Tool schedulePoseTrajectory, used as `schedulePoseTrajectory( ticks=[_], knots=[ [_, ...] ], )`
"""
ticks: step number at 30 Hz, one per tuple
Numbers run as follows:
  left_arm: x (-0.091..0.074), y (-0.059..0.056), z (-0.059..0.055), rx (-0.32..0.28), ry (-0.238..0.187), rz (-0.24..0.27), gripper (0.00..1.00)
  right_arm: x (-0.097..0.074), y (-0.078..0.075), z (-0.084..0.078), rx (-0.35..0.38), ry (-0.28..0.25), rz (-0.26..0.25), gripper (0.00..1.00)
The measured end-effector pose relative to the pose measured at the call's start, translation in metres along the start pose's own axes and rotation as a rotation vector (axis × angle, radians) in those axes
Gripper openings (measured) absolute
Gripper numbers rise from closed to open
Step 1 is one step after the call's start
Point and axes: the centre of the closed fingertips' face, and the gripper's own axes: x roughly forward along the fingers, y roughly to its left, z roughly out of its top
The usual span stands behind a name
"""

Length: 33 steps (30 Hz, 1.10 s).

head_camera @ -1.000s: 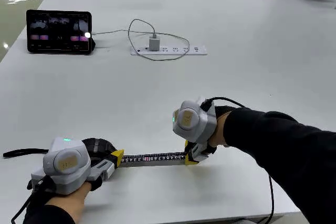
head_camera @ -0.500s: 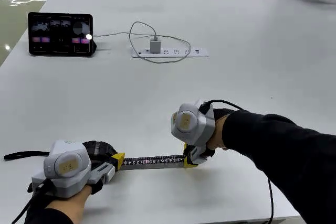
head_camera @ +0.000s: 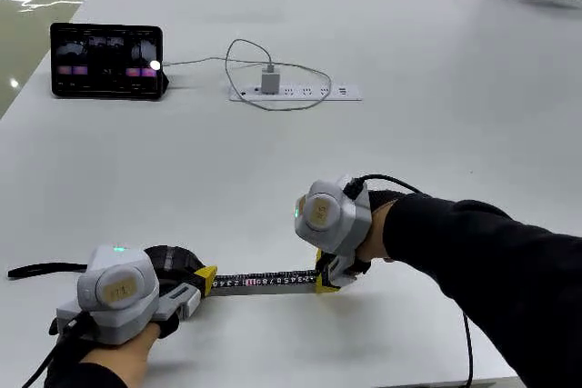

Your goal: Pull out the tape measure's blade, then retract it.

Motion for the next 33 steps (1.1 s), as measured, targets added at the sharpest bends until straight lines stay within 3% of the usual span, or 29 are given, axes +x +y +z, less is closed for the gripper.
schedulePoseTrajectory(
  ticks=[33],
  knots=[
    [-0.0005,-0.0006,-0.0003,0.000,0.001,0.000,0.64,0.0022,0.0010,0.0083,-0.019,-0.024,0.007,0.10]
  ],
)
